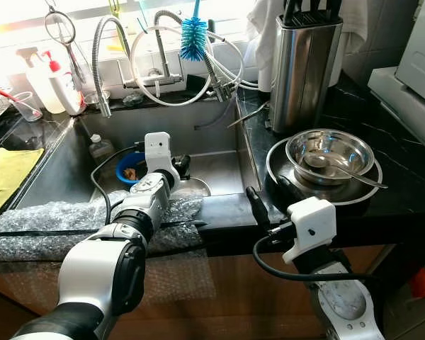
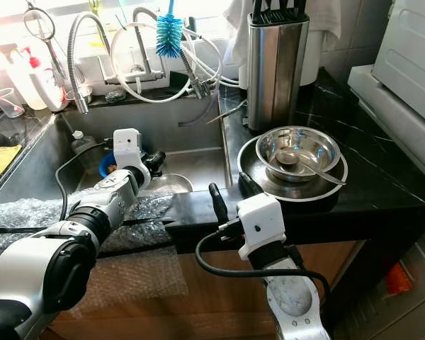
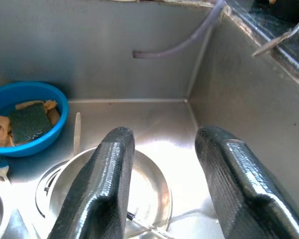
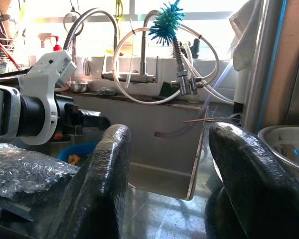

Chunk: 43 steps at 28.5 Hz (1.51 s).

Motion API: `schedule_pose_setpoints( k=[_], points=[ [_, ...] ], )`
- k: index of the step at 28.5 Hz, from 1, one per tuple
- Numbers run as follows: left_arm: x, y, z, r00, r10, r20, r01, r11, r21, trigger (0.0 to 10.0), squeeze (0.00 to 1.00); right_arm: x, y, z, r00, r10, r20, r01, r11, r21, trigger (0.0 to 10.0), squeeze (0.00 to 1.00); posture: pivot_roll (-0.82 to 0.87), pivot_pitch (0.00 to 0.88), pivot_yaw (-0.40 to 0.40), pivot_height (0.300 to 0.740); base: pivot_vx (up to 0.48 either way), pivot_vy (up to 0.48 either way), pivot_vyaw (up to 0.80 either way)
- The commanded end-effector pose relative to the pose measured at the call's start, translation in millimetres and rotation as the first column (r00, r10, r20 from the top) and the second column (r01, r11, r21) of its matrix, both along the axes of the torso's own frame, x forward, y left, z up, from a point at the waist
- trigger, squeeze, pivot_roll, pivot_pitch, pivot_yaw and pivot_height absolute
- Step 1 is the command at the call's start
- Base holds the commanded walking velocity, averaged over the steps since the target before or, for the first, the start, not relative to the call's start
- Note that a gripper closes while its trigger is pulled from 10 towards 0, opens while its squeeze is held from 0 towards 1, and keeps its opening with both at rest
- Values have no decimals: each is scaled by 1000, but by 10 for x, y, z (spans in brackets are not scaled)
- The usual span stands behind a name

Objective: Kitchen organization

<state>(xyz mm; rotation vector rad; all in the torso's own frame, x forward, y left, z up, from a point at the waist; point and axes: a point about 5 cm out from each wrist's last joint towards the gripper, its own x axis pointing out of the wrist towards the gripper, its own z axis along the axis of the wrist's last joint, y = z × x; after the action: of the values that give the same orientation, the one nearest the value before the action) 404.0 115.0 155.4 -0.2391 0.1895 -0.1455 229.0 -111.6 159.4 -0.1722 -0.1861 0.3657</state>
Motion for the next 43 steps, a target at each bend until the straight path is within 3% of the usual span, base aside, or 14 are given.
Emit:
schedule_pose_setpoints(
  k=[1, 7, 8, 11, 13, 18, 21, 24, 29, 33, 34, 36, 39, 43],
  points=[
    [31, 23, 77, 1000, 9, 7, -9, 1000, -8, 10000, 0, 19, 62, 6, 1000, 23, 7, -23, 1000, -5, 10000, 0, -239, 0, 137, 740, 0, 0, 0],
    [62, 16, 193, 998, 7, 66, -8, 1000, 8, 10000, 0, 32, 56, 10, 1000, 17, 13, -17, 1000, -10, 10000, 0, -241, 0, 139, 740, 0, 0, 0],
    [71, 2, 252, 994, -11, 113, 5, 999, 51, 10000, 0, 41, 50, 9, 1000, 12, 14, -12, 1000, -10, 10000, 0, -241, 0, 139, 740, 0, 0, 0],
    [75, -2, 305, 987, -26, 160, 14, 997, 78, 10000, 0, 46, 50, 13, 1000, 11, 18, -11, 1000, -11, 10000, 0, -241, 0, 140, 740, 0, 0, 0],
    [69, 32, 384, 966, -56, 251, 28, 993, 113, 10000, 0, 53, 45, 29, 1000, 10, 25, -10, 1000, -11, 10000, 0, -242, 0, 140, 740, 0, 0, 0],
    [39, 218, 432, 937, -62, 343, 12, 989, 147, 10000, 0, 52, 43, 36, 999, 13, 29, -12, 1000, -7, 10000, 0, -226, 0, 136, 740, 0, 0, 0],
    [-7, 412, 445, 913, -63, 404, -18, 981, 193, 10000, 0, 54, 57, 30, 999, 21, 30, -21, 1000, -8, 10000, 0, -212, 0, 134, 740, 0, 0, 0],
    [-124, 693, 429, 875, -100, 473, -55, 952, 301, 10000, 0, 49, 82, 23, 999, 39, 29, -38, 999, -6, 10000, 0, -190, 0, 128, 740, 0, 0, 0],
    [-326, 1003, 293, 865, -122, 486, -100, 909, 406, 10000, 0, 29, 75, 19, 999, 46, 29, -45, 999, -8, 10000, 0, -186, 0, 128, 740, 0, 0, 0],
    [-436, 1125, 260, 861, -120, 494, -121, 895, 429, 10000, 0, 14, 64, 13, 999, 45, 28, -44, 999, -9, 10000, 0, -179, 0, 128, 740, 0, 0, 0],
    [-553, 1222, 238, 859, -112, 499, -142, 885, 443, 10000, 0, 2, 62, 4, 999, 47, 25, -47, 999, -10, 10000, 0, -176, 0, 130, 740, 0, 0, 0],
    [-642, 1279, 223, 859, -97, 503, -161, 881, 444, 10000, 0, -5, 64, 0, 998, 50, 24, -49, 999, -10, 10000, 0, -173, 0, 130, 740, 0, 0, 0],
    [-739, 1320, 200, 858, -80, 507, -177, 880, 440, 10000, 0, -8, 70, -5, 998, 52, 25, -52, 999, -9, 10000, 0, -169, 0, 131, 740, 0, 0, 0],
    [-1017, 1324, 137, 861, -26, 508, -215, 887, 409, 10000, 0, -6, 82, -9, 998, 58, 26, -58, 998, -3, 10000, 0, -158, 0, 134, 740, 0, 0, 0]
  ],
)
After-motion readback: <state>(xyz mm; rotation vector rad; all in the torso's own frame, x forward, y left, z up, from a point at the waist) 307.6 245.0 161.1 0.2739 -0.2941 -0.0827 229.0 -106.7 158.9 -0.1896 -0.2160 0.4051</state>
